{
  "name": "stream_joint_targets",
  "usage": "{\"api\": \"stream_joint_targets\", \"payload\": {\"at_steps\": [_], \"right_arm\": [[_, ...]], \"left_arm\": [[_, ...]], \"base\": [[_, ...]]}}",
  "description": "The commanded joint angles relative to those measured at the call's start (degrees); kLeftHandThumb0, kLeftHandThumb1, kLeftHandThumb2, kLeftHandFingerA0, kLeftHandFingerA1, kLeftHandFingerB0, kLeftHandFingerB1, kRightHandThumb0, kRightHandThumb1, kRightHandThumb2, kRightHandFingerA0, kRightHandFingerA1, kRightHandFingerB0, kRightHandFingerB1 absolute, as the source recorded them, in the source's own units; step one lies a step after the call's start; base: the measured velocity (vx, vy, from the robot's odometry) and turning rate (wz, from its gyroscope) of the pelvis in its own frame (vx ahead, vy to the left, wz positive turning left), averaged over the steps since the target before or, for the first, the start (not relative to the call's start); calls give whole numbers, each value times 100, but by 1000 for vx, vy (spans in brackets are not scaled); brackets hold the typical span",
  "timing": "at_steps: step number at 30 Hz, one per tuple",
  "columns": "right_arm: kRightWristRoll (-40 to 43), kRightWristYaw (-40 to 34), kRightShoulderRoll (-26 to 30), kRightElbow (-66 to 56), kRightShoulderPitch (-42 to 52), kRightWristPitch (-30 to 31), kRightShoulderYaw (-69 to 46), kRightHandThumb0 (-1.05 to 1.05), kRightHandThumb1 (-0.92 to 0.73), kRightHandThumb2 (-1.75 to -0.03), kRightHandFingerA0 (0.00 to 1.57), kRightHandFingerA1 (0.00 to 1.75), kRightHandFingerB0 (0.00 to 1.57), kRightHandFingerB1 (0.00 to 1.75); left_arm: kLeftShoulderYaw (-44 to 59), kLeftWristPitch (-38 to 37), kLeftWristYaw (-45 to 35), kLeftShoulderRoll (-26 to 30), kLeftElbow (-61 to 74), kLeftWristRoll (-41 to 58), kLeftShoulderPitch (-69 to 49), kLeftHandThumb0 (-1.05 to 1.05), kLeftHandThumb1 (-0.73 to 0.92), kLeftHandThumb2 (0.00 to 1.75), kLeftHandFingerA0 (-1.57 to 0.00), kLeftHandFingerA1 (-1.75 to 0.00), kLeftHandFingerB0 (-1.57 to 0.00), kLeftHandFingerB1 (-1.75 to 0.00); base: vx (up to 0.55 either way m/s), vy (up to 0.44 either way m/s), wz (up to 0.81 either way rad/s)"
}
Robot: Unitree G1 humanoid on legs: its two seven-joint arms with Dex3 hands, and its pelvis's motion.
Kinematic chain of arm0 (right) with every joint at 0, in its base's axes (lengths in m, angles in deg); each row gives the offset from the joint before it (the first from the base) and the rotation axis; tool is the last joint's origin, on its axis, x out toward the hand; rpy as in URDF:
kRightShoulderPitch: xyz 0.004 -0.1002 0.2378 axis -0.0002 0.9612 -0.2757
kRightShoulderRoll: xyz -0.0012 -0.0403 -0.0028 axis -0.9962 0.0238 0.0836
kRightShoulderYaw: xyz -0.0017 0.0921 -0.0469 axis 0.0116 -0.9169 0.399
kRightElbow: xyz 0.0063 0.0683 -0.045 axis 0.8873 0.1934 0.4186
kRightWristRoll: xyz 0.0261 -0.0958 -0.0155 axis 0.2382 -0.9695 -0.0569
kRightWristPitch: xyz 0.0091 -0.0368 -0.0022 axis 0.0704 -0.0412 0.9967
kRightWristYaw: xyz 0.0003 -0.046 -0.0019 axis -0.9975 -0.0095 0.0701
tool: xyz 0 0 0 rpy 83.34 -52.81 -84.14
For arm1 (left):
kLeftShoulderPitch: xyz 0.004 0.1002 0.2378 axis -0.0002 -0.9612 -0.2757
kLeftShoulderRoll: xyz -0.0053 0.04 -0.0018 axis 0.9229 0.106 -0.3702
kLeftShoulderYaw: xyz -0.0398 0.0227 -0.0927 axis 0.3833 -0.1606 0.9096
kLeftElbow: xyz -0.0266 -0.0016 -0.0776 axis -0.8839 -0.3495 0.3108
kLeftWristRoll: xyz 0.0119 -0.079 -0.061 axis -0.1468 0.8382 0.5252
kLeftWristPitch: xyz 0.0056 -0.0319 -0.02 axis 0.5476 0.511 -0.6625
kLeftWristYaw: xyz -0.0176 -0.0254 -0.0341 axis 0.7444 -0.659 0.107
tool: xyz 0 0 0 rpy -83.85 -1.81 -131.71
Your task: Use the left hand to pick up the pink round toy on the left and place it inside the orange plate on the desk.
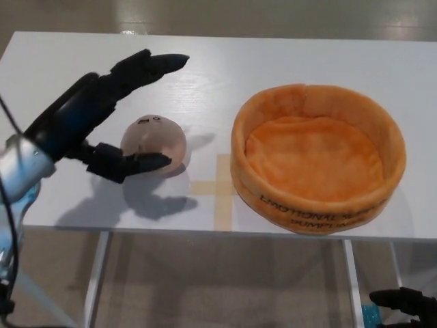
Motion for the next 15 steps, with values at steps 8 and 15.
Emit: {"api": "stream_joint_targets", "payload": {"at_steps": [8,15], "right_arm": [[-6,-10,45,-4,1,-61,7,-13,-67,-59,69,64,62,48],[59,66,30,-16,-31,-59,-44,-12,-68,-59,68,64,62,49]], "left_arm": [[-1979,33,1812,21,-3092,-2792,1963,-22,37,53,0,-3,-9,-29],[-2481,157,1945,-56,-3783,-2924,2274,-24,34,62,0,-3,-8,-31]], "base": [[0,0,0],[0,0,0]]}}
